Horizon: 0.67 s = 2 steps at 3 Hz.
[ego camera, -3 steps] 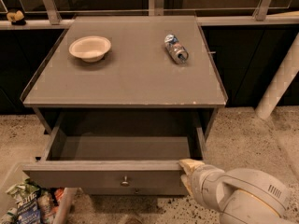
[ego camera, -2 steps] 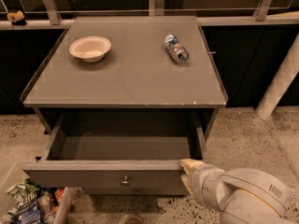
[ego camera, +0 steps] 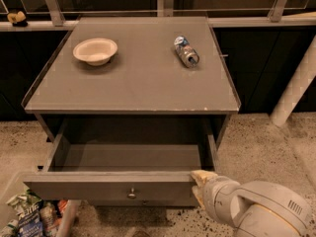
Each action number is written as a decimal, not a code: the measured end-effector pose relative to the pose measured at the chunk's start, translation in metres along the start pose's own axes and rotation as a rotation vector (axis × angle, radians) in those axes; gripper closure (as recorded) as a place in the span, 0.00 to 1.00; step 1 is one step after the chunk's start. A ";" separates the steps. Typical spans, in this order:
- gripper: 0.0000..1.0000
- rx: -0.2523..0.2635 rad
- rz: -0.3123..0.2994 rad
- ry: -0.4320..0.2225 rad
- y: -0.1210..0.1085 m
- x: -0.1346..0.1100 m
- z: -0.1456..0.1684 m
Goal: Open top drawer
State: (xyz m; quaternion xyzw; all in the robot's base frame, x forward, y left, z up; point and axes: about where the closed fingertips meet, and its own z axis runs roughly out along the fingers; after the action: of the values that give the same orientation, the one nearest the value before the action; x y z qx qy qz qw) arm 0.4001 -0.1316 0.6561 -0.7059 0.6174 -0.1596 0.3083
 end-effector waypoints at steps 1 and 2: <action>1.00 0.005 -0.024 -0.008 0.014 0.006 -0.002; 1.00 0.005 -0.025 -0.008 0.013 0.006 -0.004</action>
Offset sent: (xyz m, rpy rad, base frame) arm -0.1713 -0.0588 -0.1043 -0.0661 -0.0900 0.1830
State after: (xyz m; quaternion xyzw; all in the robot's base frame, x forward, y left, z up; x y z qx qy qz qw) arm 0.3893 -0.1385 0.6500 -0.7134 0.6068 -0.1623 0.3106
